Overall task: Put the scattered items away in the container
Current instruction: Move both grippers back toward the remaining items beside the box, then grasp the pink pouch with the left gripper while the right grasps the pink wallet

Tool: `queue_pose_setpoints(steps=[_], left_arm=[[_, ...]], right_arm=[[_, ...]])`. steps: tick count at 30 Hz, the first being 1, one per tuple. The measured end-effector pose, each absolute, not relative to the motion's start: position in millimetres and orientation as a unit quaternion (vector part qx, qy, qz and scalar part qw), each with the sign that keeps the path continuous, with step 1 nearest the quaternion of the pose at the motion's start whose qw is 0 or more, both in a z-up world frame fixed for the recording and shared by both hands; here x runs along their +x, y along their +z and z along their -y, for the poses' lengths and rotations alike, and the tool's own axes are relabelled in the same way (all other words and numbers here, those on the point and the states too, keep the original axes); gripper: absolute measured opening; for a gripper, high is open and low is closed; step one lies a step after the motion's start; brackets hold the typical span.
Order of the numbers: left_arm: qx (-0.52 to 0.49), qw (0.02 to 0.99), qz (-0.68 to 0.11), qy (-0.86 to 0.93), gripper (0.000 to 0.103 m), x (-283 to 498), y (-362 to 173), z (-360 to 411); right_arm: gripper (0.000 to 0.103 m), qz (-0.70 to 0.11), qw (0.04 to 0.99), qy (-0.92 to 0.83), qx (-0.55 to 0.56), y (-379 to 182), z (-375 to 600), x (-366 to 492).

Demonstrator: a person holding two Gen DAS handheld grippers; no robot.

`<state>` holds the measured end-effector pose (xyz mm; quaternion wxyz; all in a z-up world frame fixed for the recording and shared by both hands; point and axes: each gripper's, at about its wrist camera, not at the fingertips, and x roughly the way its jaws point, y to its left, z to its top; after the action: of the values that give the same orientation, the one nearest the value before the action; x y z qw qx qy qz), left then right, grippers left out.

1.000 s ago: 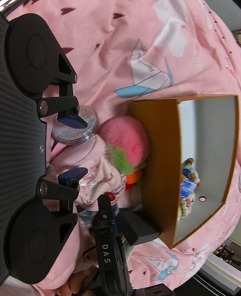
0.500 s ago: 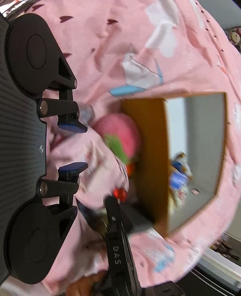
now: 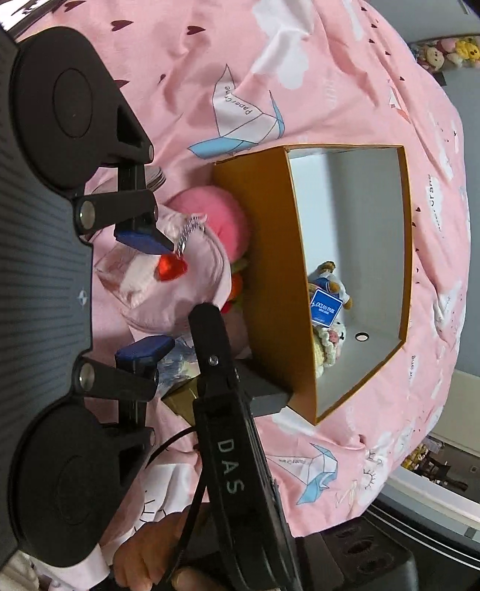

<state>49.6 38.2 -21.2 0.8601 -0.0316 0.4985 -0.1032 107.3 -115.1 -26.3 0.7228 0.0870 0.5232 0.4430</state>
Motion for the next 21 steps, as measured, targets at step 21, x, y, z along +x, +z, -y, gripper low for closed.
queue_pose_setpoints(steps=[21], left_arm=[[-0.057,0.863,-0.502,0.002,0.023,39,-24,-79]], right_arm=[[0.026,-0.545,0.741,0.392,0.024,-41,123,128]])
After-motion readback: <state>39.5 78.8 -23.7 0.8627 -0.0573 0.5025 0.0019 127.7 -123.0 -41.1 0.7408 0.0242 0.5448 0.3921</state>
